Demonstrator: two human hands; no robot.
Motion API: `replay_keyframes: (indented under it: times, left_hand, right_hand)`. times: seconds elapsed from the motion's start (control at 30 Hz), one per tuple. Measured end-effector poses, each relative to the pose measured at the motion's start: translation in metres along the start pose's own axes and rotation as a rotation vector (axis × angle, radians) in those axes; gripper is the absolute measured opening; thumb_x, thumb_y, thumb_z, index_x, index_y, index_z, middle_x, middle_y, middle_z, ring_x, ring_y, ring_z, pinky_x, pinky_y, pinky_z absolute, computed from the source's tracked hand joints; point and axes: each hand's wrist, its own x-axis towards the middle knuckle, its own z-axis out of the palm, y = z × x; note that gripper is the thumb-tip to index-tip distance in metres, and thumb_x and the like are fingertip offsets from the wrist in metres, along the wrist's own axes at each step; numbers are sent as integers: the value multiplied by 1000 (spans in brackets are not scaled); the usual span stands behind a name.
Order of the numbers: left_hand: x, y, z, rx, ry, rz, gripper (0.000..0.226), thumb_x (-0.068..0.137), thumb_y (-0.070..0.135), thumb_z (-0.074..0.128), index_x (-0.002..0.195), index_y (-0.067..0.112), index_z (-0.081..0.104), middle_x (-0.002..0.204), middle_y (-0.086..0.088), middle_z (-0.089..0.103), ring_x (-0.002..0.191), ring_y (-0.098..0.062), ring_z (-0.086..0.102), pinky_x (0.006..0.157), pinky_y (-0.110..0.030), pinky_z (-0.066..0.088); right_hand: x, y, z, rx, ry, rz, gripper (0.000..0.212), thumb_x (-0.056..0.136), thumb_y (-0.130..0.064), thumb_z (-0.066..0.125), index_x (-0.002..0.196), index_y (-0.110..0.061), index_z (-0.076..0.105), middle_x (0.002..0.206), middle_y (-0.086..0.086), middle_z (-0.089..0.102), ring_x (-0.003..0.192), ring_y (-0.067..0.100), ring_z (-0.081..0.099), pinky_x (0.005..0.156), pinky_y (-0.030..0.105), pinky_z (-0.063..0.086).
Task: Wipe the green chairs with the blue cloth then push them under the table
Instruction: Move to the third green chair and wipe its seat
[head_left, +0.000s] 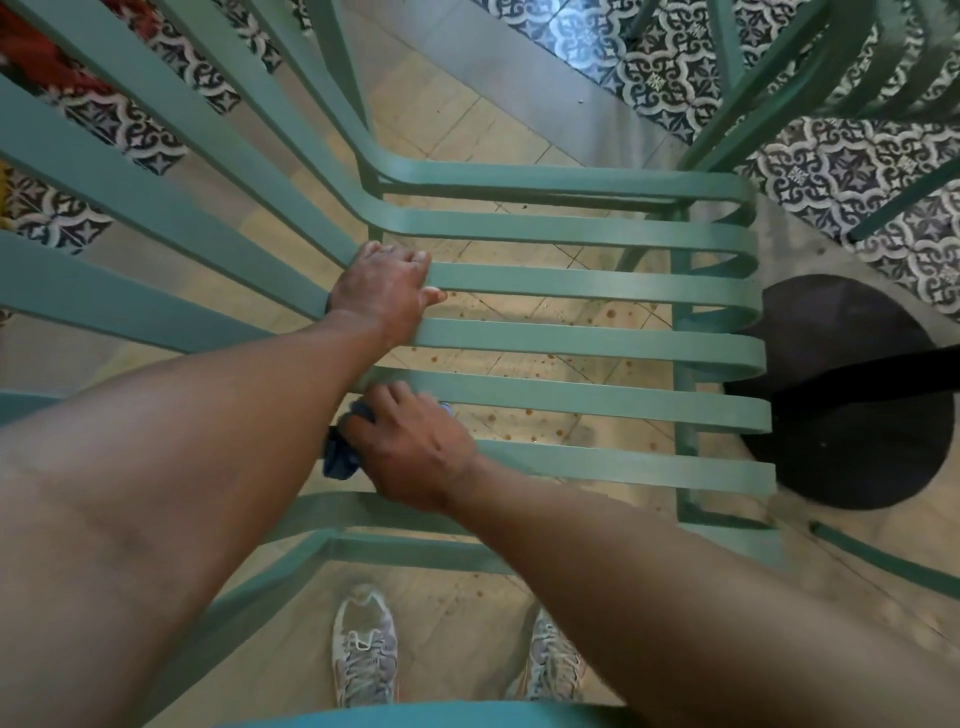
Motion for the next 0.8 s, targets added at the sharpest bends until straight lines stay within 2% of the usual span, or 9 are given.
replay_keyframes:
  times: [0.1,0.2,0.27,0.33,0.4,0.53,0.63,0.73,0.8]
  left_hand:
    - [1,0,4,21,26,-4,52,100,42,44,143,13,43,140,-9,51,130,-29,40,109,-39,29]
    - [1,0,5,15,23,-25,52,99,44,45,142,14,45,140,-8,52,130,-29,40,108,-40,31]
    - [2,-2,4,-15,-4,-27,53,99,46,46,142,14,46,140,-7,51,131,-29,38,107,-41,31]
    - [2,-4,4,-35,1,-31,55,99,47,45,143,14,45,141,-7,51,133,-30,36,107,-41,32]
    - [1,-4,4,-22,-4,-18,56,99,47,44,145,14,42,142,-7,49,134,-30,35,109,-40,30]
    - [-2,-1,1,5,10,-12,55,101,44,42,146,14,40,145,-8,47,136,-28,35,112,-38,26]
    - [-2,2,3,44,11,-10,52,101,42,42,143,13,42,141,-10,50,132,-29,39,109,-38,29]
    - [-1,1,1,36,3,-12,52,101,42,43,143,12,43,140,-11,51,131,-30,40,108,-38,29]
    - [-2,2,0,24,18,-5,56,101,44,43,145,11,41,142,-11,50,133,-29,39,110,-38,27]
  right_hand:
    - [7,28,-8,-47,75,65,23,92,-28,59,108,-12,62,95,14,55,73,23,43,62,36,41]
    - [-62,81,-42,-114,80,184,21,89,-28,65,101,-11,61,85,12,52,66,19,42,53,31,42]
    - [-117,117,-79,-134,137,523,16,91,-25,61,102,-12,61,84,6,52,65,16,45,54,30,45]
    - [-158,147,-107,-99,241,969,17,92,-21,57,105,-11,60,94,13,51,79,30,53,65,33,44]
    - [-158,151,-106,-151,265,1149,22,90,-22,56,109,-10,56,107,22,47,94,39,49,74,41,43]
    - [-56,91,-47,-45,272,792,18,81,-21,67,94,-13,58,90,12,54,81,27,50,64,36,44]
    - [18,40,-16,-59,200,566,35,76,-27,76,102,-13,58,93,12,54,77,23,44,60,34,40]
    - [11,51,-24,-55,232,504,41,74,-33,74,105,-11,59,93,14,54,75,24,44,58,32,29]
    - [-30,84,-42,-55,303,650,22,83,-34,59,91,-14,60,83,7,50,71,22,46,54,33,31]
